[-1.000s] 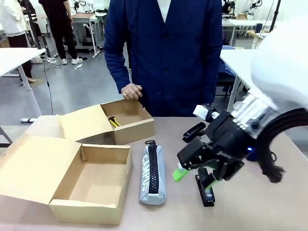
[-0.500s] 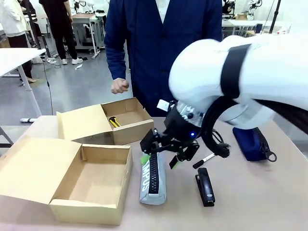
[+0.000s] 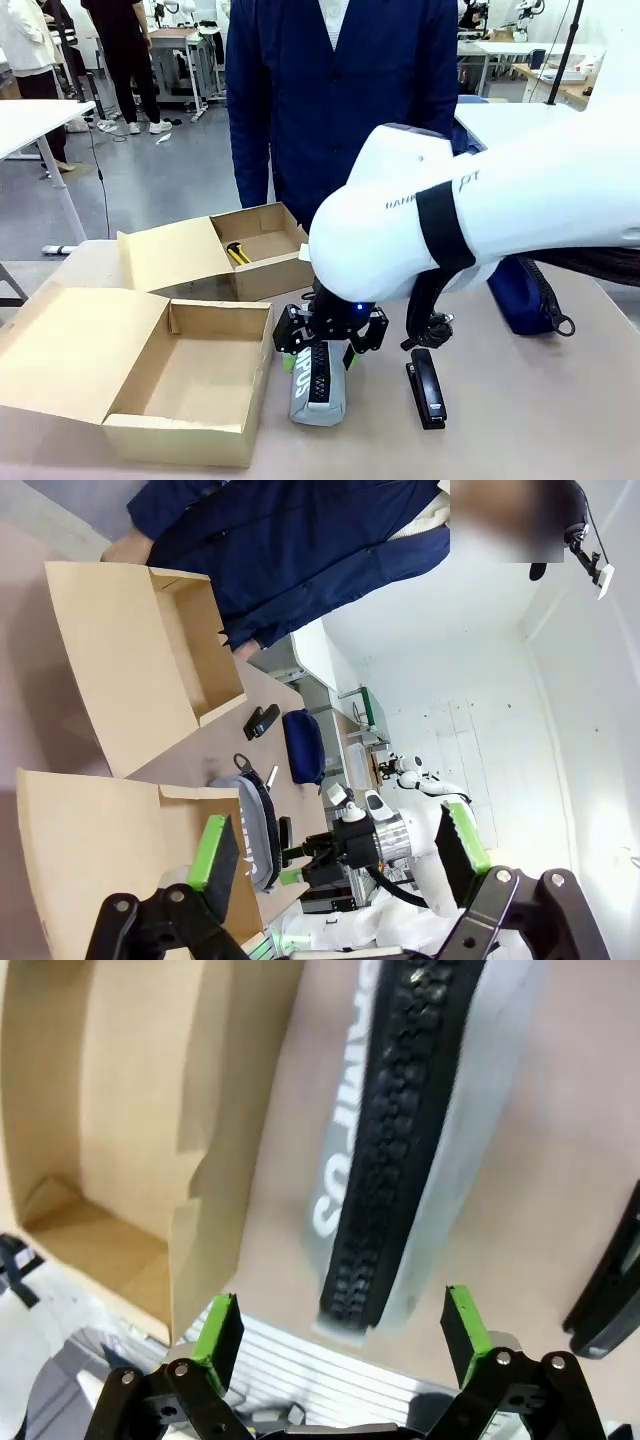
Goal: Place items inside the box.
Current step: Pick up a Pencil pouch or Stapler and place it inside the Mailer Box closest to the robot.
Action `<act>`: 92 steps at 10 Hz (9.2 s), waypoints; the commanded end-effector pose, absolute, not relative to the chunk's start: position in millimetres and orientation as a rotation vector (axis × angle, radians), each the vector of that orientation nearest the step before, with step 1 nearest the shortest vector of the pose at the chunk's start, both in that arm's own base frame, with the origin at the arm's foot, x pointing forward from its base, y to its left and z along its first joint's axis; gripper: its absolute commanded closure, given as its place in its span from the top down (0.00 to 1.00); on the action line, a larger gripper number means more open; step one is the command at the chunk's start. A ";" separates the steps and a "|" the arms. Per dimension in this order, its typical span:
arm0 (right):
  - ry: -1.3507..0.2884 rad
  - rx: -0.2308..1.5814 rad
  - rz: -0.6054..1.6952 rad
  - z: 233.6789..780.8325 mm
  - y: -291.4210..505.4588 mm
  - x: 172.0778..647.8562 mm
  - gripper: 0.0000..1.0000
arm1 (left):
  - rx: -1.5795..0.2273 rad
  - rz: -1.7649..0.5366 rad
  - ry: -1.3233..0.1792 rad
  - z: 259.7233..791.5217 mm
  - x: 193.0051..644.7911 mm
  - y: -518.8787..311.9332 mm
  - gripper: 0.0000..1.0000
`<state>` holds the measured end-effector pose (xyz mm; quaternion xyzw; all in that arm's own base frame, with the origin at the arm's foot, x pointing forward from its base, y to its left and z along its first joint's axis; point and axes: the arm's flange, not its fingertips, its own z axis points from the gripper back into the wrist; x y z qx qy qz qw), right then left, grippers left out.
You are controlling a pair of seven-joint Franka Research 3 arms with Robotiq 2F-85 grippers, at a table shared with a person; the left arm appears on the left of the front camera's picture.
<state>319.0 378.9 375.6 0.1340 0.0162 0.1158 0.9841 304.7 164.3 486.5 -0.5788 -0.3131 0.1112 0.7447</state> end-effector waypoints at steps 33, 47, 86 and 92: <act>0.042 0.324 -0.086 487.3 290.2 174.4 0.03 | -1.283 0.228 -0.712 486.4 303.9 162.6 1.00; -0.080 0.240 0.049 487.2 607.8 247.4 0.08 | -1.283 0.228 -0.712 486.4 303.9 162.6 1.00; -0.103 0.213 0.142 419.8 548.2 289.1 1.00 | -1.283 0.228 -0.712 486.4 303.9 162.6 1.00; -0.070 0.293 0.245 451.2 447.4 243.0 1.00 | -1.283 0.228 -0.712 486.4 303.9 162.6 1.00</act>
